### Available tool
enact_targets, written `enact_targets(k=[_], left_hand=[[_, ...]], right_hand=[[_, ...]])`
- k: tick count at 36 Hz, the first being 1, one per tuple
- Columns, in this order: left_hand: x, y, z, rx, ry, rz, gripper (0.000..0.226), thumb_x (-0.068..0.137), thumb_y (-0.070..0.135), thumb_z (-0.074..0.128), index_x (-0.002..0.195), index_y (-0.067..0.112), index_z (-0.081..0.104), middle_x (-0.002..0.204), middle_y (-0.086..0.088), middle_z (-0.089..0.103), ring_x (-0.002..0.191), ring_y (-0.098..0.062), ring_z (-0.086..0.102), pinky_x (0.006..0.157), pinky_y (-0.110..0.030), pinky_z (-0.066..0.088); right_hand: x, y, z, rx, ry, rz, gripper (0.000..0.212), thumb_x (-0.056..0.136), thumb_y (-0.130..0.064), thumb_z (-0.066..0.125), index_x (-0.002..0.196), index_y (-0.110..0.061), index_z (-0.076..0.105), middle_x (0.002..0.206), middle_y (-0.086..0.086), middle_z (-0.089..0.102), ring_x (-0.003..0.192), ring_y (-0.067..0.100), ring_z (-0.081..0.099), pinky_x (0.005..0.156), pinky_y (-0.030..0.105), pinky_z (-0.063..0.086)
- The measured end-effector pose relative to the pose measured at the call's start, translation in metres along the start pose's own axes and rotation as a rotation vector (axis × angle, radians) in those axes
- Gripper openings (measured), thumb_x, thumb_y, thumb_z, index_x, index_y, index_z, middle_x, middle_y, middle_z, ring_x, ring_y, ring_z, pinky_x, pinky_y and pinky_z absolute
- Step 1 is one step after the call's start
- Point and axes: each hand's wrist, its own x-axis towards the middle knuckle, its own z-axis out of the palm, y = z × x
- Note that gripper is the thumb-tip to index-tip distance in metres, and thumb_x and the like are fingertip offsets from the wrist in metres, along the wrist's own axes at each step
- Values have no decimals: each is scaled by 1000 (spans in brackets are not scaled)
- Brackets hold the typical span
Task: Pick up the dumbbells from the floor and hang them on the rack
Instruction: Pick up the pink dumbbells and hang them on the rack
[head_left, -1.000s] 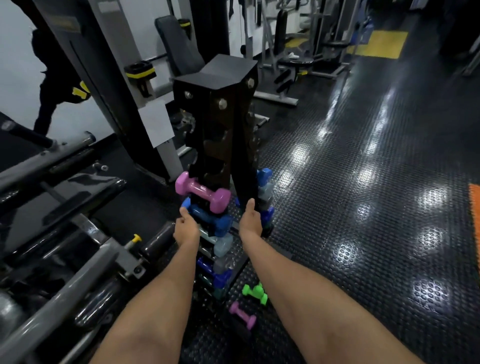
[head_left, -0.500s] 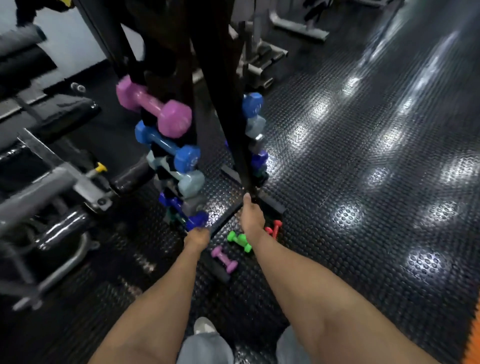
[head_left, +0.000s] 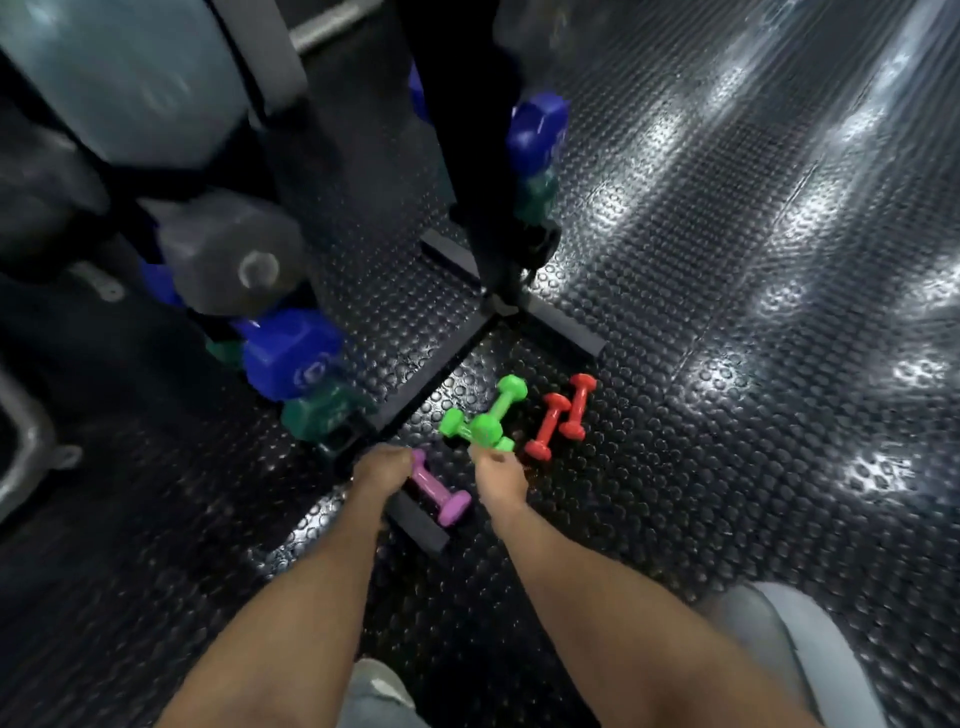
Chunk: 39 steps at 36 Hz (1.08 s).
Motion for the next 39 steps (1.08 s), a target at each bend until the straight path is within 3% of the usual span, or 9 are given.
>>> enact_targets(k=[6, 13, 20, 24, 29, 31, 34, 37, 39], left_hand=[[101, -20, 52, 15, 12, 68, 22, 90, 33, 67, 74, 19, 65, 88, -3, 66, 92, -22, 61, 77, -25, 43], [179, -50, 99, 200, 180, 50, 38, 87, 51, 64, 115, 26, 65, 125, -7, 60, 117, -28, 54, 83, -27, 42], [209, -66, 121, 328, 160, 114, 65, 84, 56, 67, 130, 11, 55, 133, -16, 54, 123, -34, 54, 98, -36, 47], [201, -58, 116, 332, 143, 125, 58, 96, 49, 56, 130, 3, 50, 136, -19, 54, 128, -33, 52, 103, -36, 43], [156, -30, 84, 118, 237, 63, 56, 91, 49, 62, 124, 4, 56, 128, -21, 59, 120, -35, 57, 97, -35, 45], [124, -9, 65, -49, 261, 43, 47, 85, 44, 71, 112, 7, 62, 118, -20, 65, 105, -33, 64, 86, -31, 48], [70, 24, 42, -312, 299, 7, 30, 81, 38, 77, 90, 18, 58, 100, -11, 66, 71, -20, 55, 63, -21, 39], [13, 58, 32, -549, 299, -13, 34, 79, 38, 77, 97, 15, 59, 95, -3, 63, 77, -17, 56, 64, -26, 43], [-26, 88, 22, -682, 256, -12, 32, 81, 34, 74, 101, 16, 58, 100, -8, 65, 88, -23, 62, 80, -36, 53]], right_hand=[[93, 50, 36, -120, -10, 68, 49, 79, -26, 80, 121, -12, 59, 123, 10, 65, 114, 26, 60, 93, 25, 45], [167, 107, 79, -58, -25, 255, 79, 74, -40, 82, 137, -8, 47, 136, 19, 54, 119, 37, 57, 92, 47, 56], [184, 130, 97, 9, -104, 289, 33, 78, -27, 82, 101, -11, 64, 130, 20, 55, 112, 36, 59, 72, 50, 61], [178, 124, 95, 37, -73, 287, 34, 77, -16, 79, 109, -5, 70, 121, 21, 61, 101, 37, 65, 72, 48, 61], [142, 76, 69, 65, 70, 180, 29, 85, -28, 66, 102, -4, 69, 94, 17, 71, 84, 31, 70, 73, 37, 58], [116, 45, 46, 96, 115, 170, 35, 89, -36, 64, 101, -4, 71, 76, 7, 68, 66, 21, 65, 59, 25, 50], [77, -2, 11, 147, 97, 145, 32, 80, -36, 72, 99, -10, 73, 90, 8, 73, 74, 21, 68, 60, 27, 53], [29, -46, -31, 185, 124, 106, 18, 74, -32, 77, 84, -22, 67, 82, 0, 69, 72, 16, 63, 64, 29, 52], [-4, -76, -62, 194, 137, 78, 16, 75, -33, 73, 86, -24, 64, 83, -2, 64, 80, 17, 62, 72, 28, 51]])
